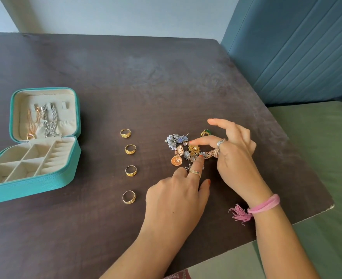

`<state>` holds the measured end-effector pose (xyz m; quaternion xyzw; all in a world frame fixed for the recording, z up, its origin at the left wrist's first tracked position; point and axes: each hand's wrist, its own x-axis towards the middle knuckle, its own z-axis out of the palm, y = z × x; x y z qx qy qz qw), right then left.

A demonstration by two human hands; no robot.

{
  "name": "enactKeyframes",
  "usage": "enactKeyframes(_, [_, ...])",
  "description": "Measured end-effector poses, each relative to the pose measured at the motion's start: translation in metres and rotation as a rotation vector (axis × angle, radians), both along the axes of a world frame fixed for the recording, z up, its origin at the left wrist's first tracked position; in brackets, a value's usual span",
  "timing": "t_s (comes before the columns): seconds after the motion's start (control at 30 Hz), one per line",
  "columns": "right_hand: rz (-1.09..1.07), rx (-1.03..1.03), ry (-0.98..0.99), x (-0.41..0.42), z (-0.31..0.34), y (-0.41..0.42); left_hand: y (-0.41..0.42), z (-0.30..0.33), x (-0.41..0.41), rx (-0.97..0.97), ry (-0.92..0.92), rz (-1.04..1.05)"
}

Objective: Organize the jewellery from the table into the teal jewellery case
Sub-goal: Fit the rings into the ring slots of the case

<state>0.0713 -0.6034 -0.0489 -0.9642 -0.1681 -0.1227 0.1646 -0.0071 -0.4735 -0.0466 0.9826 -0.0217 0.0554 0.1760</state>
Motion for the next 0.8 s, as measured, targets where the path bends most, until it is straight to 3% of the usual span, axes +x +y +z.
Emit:
enactKeyframes(0.2, [0.018,-0.111,-0.003,0.006,0.001,0.005,0.0,0.0,-0.001,0.001,0.007,-0.009])
enactKeyframes(0.37, [-0.017,-0.029,0.016,0.01,0.013,0.005,0.0,0.0,0.0,0.0,-0.002,-0.001])
enactKeyframes(0.63, [0.197,-0.182,0.12,0.026,0.028,0.024,0.002,-0.001,-0.004,0.013,-0.034,-0.029])
enactKeyframes(0.8, [0.042,0.169,-0.012,0.019,0.023,-0.011,0.006,-0.008,-0.007,0.036,-0.06,-0.108])
